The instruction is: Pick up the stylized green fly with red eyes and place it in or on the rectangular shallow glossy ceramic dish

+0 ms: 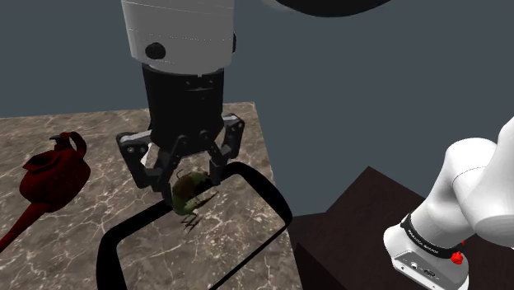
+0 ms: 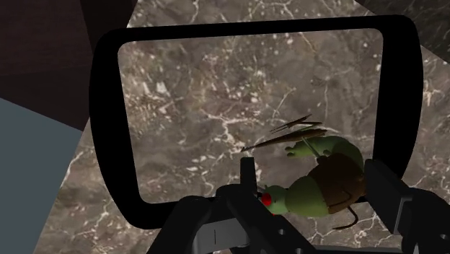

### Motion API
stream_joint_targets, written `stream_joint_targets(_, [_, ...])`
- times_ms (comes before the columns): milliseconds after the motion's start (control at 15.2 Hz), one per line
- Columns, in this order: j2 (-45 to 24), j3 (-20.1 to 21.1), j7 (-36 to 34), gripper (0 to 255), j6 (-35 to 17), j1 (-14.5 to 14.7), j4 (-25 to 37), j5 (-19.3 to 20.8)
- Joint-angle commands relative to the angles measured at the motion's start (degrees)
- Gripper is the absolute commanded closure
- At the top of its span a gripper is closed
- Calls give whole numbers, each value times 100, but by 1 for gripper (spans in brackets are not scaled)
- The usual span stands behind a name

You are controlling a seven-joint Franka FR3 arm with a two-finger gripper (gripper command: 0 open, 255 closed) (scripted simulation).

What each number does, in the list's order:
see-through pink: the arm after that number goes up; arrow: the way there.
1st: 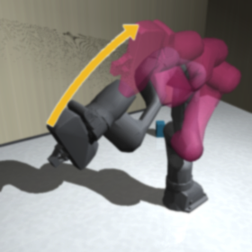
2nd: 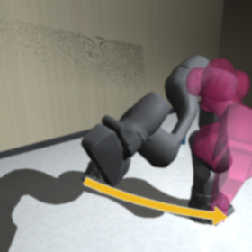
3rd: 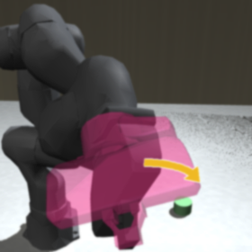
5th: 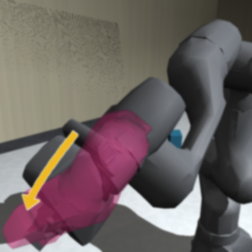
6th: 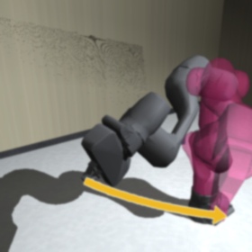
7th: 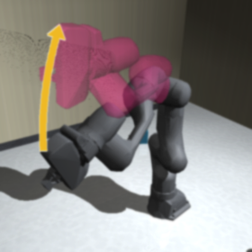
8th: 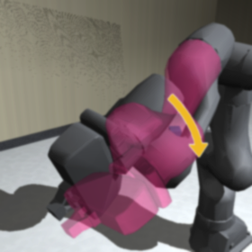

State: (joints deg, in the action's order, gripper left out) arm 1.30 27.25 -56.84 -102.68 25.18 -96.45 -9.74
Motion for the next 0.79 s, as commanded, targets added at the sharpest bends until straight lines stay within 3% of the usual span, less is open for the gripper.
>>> stream_joint_targets(0, [31,-2,33,255,-157,-1,-185,-21])
stream_joint_targets(594, [46,-1,56,255,-286,-1,-330,-34])
stream_joint_targets(660, [46,-2,56,0,-286,-1,-330,-34])
stream_joint_targets(726, [46,-1,56,0,-286,-1,-330,-34])
